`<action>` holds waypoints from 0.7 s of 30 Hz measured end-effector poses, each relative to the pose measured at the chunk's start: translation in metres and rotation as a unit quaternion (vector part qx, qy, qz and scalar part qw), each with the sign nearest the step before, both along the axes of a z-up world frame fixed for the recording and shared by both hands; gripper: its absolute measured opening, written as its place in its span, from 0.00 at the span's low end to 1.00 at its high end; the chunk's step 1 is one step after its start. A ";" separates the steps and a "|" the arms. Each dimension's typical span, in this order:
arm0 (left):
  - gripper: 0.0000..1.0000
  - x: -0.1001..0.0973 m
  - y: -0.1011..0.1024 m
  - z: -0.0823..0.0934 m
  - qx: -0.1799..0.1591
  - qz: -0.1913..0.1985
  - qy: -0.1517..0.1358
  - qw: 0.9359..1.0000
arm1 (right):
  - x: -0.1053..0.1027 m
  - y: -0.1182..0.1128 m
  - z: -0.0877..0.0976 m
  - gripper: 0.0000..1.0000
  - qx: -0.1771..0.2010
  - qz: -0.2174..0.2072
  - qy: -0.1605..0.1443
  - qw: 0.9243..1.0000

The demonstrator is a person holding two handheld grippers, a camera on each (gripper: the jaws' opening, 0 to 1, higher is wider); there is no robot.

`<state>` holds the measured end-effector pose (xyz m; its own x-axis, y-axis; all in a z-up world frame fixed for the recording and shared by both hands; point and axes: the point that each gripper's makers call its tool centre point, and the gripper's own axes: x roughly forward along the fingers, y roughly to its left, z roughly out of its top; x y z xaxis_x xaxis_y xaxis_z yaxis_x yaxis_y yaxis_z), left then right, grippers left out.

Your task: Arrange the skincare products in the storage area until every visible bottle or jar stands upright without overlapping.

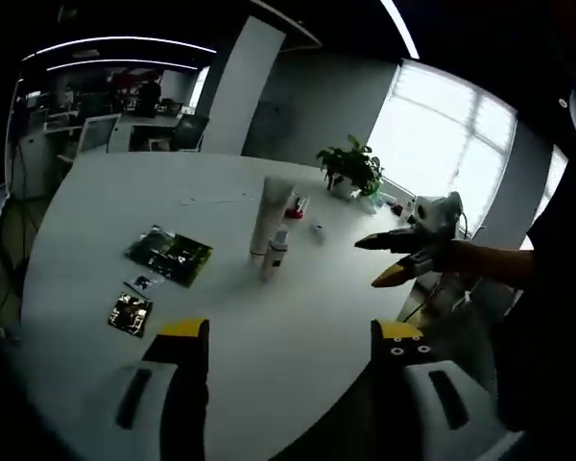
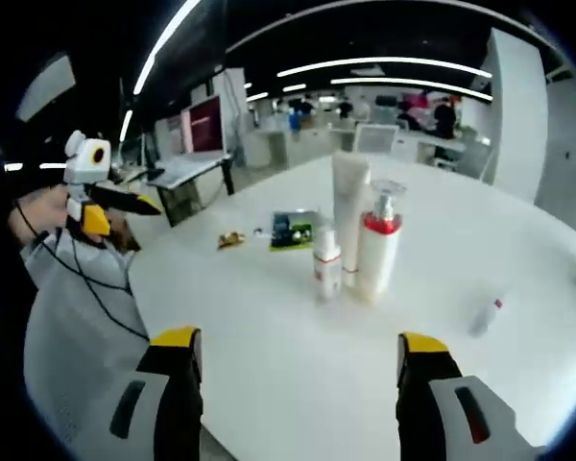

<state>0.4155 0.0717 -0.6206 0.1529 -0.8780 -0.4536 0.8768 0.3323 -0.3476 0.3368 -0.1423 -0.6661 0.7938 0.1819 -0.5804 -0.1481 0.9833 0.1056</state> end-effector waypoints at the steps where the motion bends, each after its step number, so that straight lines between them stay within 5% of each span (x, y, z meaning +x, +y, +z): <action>1: 0.66 0.000 0.003 -0.001 0.003 0.005 0.001 1.000 | -0.003 0.000 0.002 0.82 0.001 -0.004 0.000 1.000; 21: 0.87 -0.016 0.040 -0.009 0.032 0.032 0.018 0.999 | -0.044 0.004 0.008 0.98 0.038 -0.056 0.006 0.998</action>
